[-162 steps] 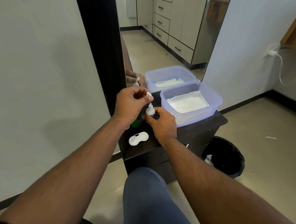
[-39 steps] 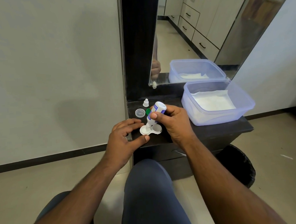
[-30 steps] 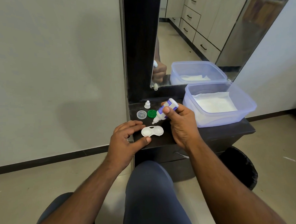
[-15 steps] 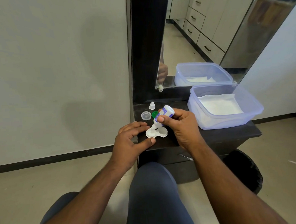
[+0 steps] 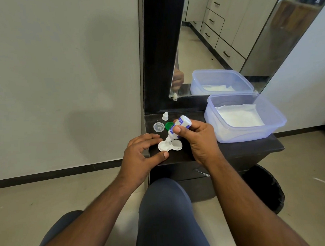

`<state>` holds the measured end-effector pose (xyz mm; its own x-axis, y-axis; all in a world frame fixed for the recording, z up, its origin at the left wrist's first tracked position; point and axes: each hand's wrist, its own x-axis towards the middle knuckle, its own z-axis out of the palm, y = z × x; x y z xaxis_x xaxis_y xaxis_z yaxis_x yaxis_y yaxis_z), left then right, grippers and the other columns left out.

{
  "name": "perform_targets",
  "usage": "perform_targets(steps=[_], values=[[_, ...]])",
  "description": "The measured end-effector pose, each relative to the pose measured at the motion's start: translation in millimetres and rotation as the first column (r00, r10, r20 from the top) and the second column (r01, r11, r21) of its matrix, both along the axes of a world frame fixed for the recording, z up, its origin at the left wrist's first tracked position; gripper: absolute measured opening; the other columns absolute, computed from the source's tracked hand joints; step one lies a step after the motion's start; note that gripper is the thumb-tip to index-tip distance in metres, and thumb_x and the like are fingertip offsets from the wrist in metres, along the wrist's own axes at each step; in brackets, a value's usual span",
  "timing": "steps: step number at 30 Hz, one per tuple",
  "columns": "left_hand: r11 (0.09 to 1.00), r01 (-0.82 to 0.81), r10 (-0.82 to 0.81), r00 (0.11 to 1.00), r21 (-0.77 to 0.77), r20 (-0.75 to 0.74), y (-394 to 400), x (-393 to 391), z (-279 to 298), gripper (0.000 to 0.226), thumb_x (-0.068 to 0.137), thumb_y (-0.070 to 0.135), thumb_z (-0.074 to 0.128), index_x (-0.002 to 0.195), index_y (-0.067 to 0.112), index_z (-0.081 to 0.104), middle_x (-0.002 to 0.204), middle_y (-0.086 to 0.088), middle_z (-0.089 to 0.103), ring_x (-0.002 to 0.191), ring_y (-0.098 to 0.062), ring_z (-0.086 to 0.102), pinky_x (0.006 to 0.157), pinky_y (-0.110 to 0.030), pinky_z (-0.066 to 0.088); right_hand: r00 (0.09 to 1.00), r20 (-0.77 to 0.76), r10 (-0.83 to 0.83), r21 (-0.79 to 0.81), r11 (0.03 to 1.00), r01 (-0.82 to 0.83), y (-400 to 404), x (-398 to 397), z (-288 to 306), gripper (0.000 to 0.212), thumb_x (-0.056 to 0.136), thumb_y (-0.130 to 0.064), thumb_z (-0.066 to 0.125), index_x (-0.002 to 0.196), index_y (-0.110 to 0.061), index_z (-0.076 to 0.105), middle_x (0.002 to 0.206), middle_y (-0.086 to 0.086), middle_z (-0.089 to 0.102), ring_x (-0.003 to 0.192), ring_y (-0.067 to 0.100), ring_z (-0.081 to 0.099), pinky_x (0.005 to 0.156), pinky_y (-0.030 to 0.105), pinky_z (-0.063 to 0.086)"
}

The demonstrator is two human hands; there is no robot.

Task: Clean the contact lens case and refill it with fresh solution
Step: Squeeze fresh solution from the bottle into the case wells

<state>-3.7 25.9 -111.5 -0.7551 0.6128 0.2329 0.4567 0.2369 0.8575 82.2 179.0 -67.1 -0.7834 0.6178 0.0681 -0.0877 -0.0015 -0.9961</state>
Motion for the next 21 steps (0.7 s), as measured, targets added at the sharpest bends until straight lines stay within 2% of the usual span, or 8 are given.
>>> perform_targets(steps=[4, 8, 11, 13, 14, 16, 19, 21], values=[[1.000, 0.000, 0.000, 1.000, 0.002, 0.000, 0.3, 0.5, 0.3, 0.041, 0.071, 0.030, 0.081, 0.111, 0.030, 0.070, 0.119, 0.019, 0.060, 0.119, -0.001, 0.045, 0.091, -0.006, 0.028, 1.000, -0.023, -0.021, -0.038, 0.999, 0.020, 0.9, 0.1, 0.8, 0.016, 0.065, -0.020, 0.076, 0.080, -0.014, 0.075, 0.077, 0.002, 0.075, 0.075, 0.015, 0.071, 0.070, 0.026, 0.055], [1.000, 0.002, -0.002, 1.000, 0.005, 0.002, 0.0, 0.4, 0.4, 0.042, 0.071, 0.031, 0.080, 0.112, 0.030, 0.069, 0.120, 0.019, 0.061, 0.119, 0.001, 0.044, 0.092, -0.007, 0.028, 0.990, -0.113, -0.079, -0.237, 0.970, 0.051, 5.0, -0.2, 0.9, 0.024, 0.058, -0.030, 0.078, 0.077, -0.016, 0.077, 0.077, -0.001, 0.074, 0.073, 0.010, 0.067, 0.066, 0.020, 0.051], [1.000, 0.004, -0.004, 1.000, 0.006, -0.004, -0.1, -0.2, -0.7, 0.043, 0.071, 0.033, 0.080, 0.112, 0.032, 0.069, 0.119, 0.020, 0.060, 0.119, 0.000, 0.046, 0.096, -0.014, 0.031, 0.980, -0.137, -0.146, -0.413, 0.907, 0.077, 11.2, -1.6, -1.0, 0.042, 0.047, -0.042, 0.086, 0.080, -0.017, 0.078, 0.080, 0.001, 0.073, 0.062, 0.005, 0.056, 0.060, 0.019, 0.045], [1.000, 0.005, -0.005, 1.000, 0.017, 0.007, -0.4, 0.1, -1.1, 0.042, 0.071, 0.033, 0.081, 0.111, 0.031, 0.069, 0.119, 0.020, 0.061, 0.119, -0.001, 0.047, 0.098, -0.020, 0.033, 0.977, -0.141, -0.159, -0.450, 0.889, 0.079, 13.8, -2.2, -2.3, 0.058, 0.037, -0.048, 0.091, 0.083, -0.016, 0.077, 0.082, 0.002, 0.072, 0.059, 0.003, 0.054, 0.056, 0.017, 0.046], [1.000, 0.004, -0.005, 1.000, 0.025, 0.013, -0.6, 0.4, -1.2, 0.042, 0.071, 0.032, 0.081, 0.111, 0.031, 0.069, 0.119, 0.019, 0.061, 0.119, -0.002, 0.047, 0.097, -0.020, 0.034, 0.978, -0.144, -0.150, -0.445, 0.893, 0.072, 14.6, -2.3, -3.4, 0.059, 0.037, -0.049, 0.091, 0.083, -0.016, 0.078, 0.082, 0.002, 0.072, 0.059, 0.003, 0.054, 0.056, 0.017, 0.047], [1.000, 0.004, -0.005, 1.000, 0.026, 0.017, -0.9, 1.2, -0.9, 0.042, 0.071, 0.031, 0.081, 0.111, 0.031, 0.069, 0.120, 0.019, 0.061, 0.119, -0.001, 0.046, 0.095, -0.016, 0.033, 0.983, -0.135, -0.125, -0.405, 0.912, 0.061, 12.3, -1.2, -2.4, 0.045, 0.045, -0.045, 0.087, 0.079, -0.018, 0.079, 0.084, 0.001, 0.073, 0.067, 0.006, 0.057, 0.061, 0.018, 0.049], [1.000, 0.004, -0.004, 1.000, 0.013, 0.012, -0.7, 1.0, -0.9, 0.042, 0.071, 0.032, 0.080, 0.111, 0.031, 0.069, 0.119, 0.021, 0.060, 0.118, 0.001, 0.046, 0.093, -0.012, 0.032, 0.994, -0.083, -0.072, -0.253, 0.966, 0.049, 8.1, -0.2, -0.3, 0.027, 0.058, -0.031, 0.078, 0.080, -0.016, 0.076, 0.084, -0.001, 0.075, 0.084, 0.014, 0.067, 0.077, 0.027, 0.051], [1.000, 0.005, -0.005, 1.000, 0.016, 0.009, -0.4, 0.5, -0.7, 0.041, 0.071, 0.031, 0.080, 0.110, 0.032, 0.069, 0.118, 0.021, 0.060, 0.118, 0.001, 0.046, 0.093, -0.011, 0.032, 0.998, -0.028, -0.049, -0.161, 0.986, 0.044, 5.8, 0.5, 1.4, 0.025, 0.063, -0.025, 0.075, 0.086, -0.015, 0.073, 0.082, -0.003, 0.075, 0.084, 0.014, 0.070, 0.078, 0.028, 0.053]])
